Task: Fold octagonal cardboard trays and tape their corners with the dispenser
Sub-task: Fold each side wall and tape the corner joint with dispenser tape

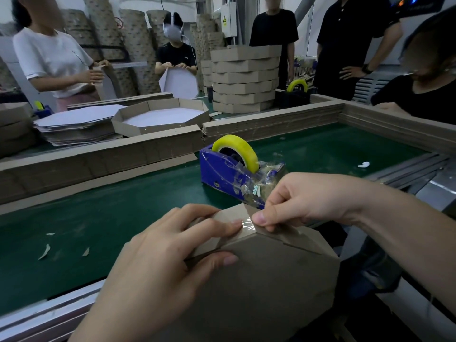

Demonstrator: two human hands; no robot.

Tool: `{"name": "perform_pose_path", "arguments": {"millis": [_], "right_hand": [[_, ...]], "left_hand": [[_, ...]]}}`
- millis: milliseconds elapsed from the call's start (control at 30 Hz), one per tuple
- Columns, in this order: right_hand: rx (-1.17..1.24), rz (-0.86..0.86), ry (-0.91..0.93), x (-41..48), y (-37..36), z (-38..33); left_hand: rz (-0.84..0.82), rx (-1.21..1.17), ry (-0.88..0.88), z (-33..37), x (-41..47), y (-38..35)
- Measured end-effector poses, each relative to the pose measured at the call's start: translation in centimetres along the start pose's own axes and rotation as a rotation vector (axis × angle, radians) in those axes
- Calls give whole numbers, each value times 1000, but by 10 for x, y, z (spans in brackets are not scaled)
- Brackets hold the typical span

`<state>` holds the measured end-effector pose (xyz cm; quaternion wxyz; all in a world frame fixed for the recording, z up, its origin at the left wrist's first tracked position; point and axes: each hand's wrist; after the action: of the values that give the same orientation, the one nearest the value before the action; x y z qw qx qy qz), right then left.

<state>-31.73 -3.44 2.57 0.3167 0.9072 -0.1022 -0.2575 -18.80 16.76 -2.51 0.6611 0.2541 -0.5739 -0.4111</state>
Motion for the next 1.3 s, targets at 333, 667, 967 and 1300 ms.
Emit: {"name": "perform_pose_path", "arguments": {"millis": [333, 667, 967, 1300], "right_hand": [[-182, 81, -139, 12, 0, 14], [193, 623, 12, 52, 59, 55], [400, 390, -171, 92, 51, 65], [828, 284, -290, 90, 54, 59]], "left_hand": [[14, 1, 5, -3, -1, 0], [76, -19, -2, -6, 0, -2], [76, -7, -3, -6, 1, -2], [77, 17, -11, -4, 4, -3]]}}
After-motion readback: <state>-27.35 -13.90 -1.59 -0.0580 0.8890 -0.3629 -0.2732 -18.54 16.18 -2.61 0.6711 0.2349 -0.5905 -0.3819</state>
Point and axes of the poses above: each hand's wrist, its own x-axis towards the middle knuckle, its own y-axis out of the back of the hand, z = x × y, and after that the axes turned 11 degrees about -y, right-handed
